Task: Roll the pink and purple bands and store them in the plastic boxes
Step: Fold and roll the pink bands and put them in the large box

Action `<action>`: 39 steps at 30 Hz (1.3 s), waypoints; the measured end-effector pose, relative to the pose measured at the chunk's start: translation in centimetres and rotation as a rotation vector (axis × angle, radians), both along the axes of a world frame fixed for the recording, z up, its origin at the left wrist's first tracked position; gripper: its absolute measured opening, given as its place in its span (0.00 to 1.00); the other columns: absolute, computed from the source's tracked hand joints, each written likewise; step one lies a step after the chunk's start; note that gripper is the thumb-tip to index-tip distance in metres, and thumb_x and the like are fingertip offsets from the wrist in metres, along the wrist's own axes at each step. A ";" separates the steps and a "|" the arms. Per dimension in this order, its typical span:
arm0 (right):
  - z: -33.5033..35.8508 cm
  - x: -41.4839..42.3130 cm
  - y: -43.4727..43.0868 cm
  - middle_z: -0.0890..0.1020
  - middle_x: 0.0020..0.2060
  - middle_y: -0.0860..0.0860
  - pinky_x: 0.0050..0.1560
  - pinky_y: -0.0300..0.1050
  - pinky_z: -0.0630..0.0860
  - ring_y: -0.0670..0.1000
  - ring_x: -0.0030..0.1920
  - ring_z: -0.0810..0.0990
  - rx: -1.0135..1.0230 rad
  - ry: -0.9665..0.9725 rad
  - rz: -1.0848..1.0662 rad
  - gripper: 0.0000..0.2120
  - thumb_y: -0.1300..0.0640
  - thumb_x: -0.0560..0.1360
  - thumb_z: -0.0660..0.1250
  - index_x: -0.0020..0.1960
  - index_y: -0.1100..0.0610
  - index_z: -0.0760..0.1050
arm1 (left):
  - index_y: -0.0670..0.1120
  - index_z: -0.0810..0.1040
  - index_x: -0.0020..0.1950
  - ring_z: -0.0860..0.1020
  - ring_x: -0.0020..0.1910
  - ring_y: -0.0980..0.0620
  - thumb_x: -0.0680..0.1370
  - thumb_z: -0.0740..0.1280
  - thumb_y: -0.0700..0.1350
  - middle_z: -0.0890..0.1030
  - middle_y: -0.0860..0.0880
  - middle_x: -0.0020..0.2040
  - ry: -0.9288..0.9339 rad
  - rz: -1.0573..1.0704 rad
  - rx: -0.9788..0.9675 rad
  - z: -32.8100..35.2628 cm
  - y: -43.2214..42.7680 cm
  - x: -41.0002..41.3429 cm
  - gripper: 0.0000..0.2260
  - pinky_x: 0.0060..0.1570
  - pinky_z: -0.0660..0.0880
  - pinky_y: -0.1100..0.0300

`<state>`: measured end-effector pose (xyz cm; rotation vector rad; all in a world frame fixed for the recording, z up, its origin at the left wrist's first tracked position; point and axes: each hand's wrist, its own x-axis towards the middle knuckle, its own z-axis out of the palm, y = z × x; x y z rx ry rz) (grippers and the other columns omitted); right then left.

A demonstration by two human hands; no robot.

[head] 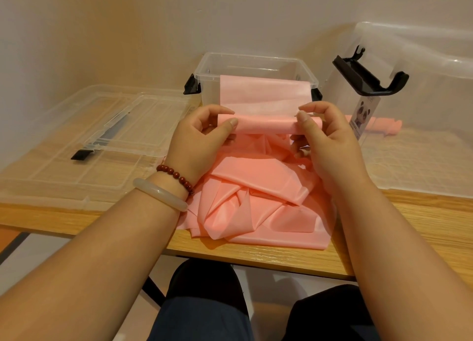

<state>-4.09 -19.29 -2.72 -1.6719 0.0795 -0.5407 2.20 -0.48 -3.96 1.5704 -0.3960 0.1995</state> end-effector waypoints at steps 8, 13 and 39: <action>0.0 -0.2 0.1 0.79 0.34 0.52 0.30 0.41 0.77 0.45 0.30 0.77 -0.036 -0.004 -0.006 0.05 0.62 0.77 0.69 0.52 0.57 0.76 | 0.44 0.79 0.53 0.81 0.36 0.56 0.78 0.68 0.38 0.80 0.42 0.44 -0.010 0.014 -0.027 -0.1 0.1 0.1 0.06 0.39 0.77 0.64; 0.0 0.0 0.2 0.83 0.34 0.49 0.33 0.46 0.82 0.49 0.35 0.83 0.009 0.006 -0.029 0.02 0.57 0.78 0.69 0.47 0.55 0.77 | 0.43 0.78 0.54 0.80 0.37 0.58 0.76 0.70 0.36 0.80 0.47 0.44 -0.001 -0.040 -0.026 0.1 0.1 -0.1 0.08 0.41 0.78 0.63; -0.2 0.0 -0.3 0.81 0.45 0.53 0.38 0.57 0.83 0.53 0.39 0.83 -0.041 0.016 0.048 0.13 0.62 0.74 0.73 0.51 0.46 0.76 | 0.46 0.77 0.46 0.81 0.34 0.57 0.77 0.69 0.42 0.81 0.48 0.38 0.037 0.029 -0.041 0.2 -0.1 -0.2 0.02 0.36 0.79 0.63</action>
